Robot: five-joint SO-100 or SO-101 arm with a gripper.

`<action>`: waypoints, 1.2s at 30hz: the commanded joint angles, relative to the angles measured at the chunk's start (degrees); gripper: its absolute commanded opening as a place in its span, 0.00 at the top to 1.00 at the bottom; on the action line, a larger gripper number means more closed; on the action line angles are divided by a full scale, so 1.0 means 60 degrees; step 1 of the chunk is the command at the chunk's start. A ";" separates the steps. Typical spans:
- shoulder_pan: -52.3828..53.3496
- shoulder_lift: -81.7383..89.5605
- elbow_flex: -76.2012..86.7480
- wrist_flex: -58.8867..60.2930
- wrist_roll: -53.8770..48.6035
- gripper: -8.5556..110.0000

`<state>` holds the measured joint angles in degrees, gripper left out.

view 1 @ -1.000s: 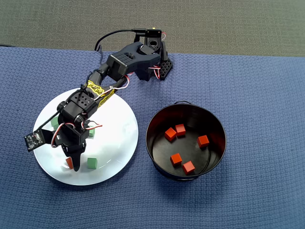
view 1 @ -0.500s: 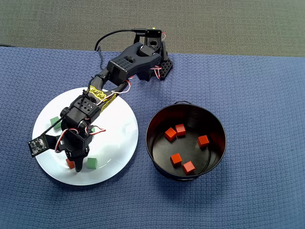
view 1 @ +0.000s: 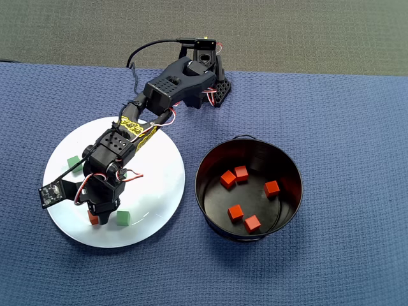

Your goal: Pick up the red cubes from the white plate and place them in the black recipient

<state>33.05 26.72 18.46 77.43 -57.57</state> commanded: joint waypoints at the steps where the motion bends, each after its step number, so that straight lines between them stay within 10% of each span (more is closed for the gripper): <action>1: -0.0044 0.1157 -0.0264 -0.0293 0.0439 0.93; 16: -0.0454 0.8086 0.4497 0.0513 0.3428 0.93; 33: -0.7822 1.2041 1.1016 -0.1582 0.7017 0.92; 36: -0.8350 1.2246 1.1060 -0.1406 0.7236 0.70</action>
<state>-13.01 95.36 84.46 70.93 -16.61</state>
